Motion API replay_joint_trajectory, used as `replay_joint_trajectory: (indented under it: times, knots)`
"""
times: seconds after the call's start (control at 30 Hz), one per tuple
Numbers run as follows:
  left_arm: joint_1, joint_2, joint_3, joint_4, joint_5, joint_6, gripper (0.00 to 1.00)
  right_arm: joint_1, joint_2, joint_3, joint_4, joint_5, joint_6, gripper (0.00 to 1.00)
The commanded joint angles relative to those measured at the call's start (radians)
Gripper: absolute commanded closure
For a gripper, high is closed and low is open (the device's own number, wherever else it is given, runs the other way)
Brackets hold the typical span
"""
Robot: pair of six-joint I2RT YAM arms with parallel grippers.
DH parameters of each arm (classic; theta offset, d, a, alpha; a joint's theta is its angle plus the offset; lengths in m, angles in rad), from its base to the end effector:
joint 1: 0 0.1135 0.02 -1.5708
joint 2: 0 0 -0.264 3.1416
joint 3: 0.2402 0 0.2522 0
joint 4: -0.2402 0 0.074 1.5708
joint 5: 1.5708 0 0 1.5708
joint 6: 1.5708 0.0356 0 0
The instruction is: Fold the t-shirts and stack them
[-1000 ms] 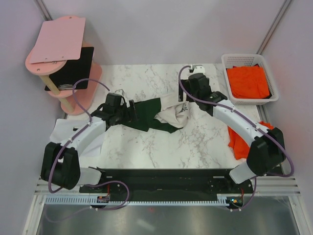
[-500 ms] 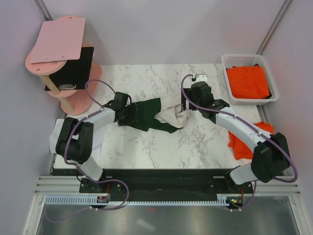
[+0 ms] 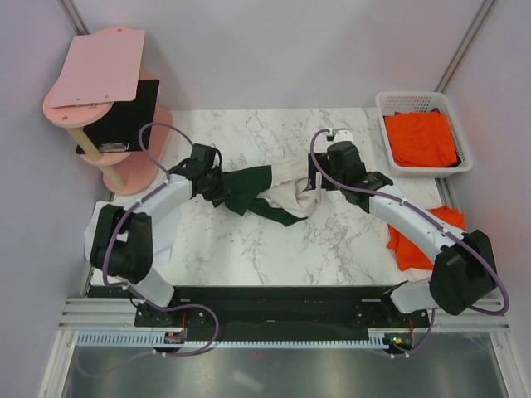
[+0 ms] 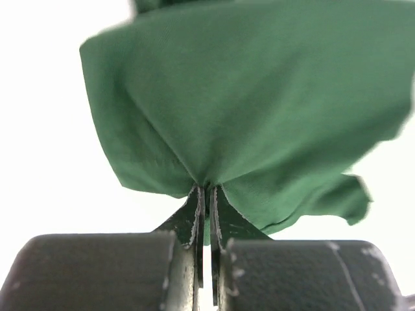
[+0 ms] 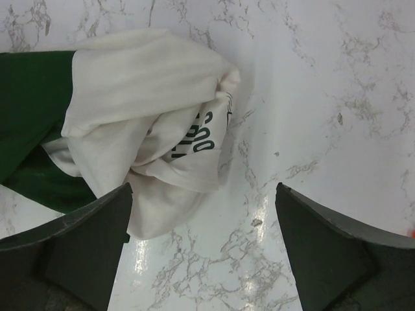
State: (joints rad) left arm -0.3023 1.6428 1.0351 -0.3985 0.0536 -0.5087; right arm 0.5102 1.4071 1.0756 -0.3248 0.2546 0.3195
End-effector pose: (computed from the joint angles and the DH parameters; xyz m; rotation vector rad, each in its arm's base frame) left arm 0.3173 -0.1010 0.1937 -0.2496 2.6079 -0.3643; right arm 0.2784 0.1455 0.2848 -0.0716 2.2071 0.1789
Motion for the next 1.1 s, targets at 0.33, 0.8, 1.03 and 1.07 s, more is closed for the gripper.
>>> replay_joint_trajectory:
  times: [0.33,0.8,1.03,1.07]
  knots:
    - [0.002,-0.159,0.529,-0.302,0.009,0.101,0.98,-0.013,-0.007,-0.065,0.118,-0.387,0.095,0.02]
    - [-0.061,-0.193,0.313,-0.293,0.045,0.072,0.34,-0.012,0.015,-0.088,0.115,-0.405,0.081,0.02]
    - [-0.061,-0.25,0.345,-0.293,-0.082,0.108,0.0,-0.012,0.049,-0.086,0.132,-0.42,0.085,0.02]
    - [-0.058,-0.238,0.361,-0.298,-0.106,0.108,0.0,-0.013,0.055,-0.088,0.136,-0.423,0.087,0.02]
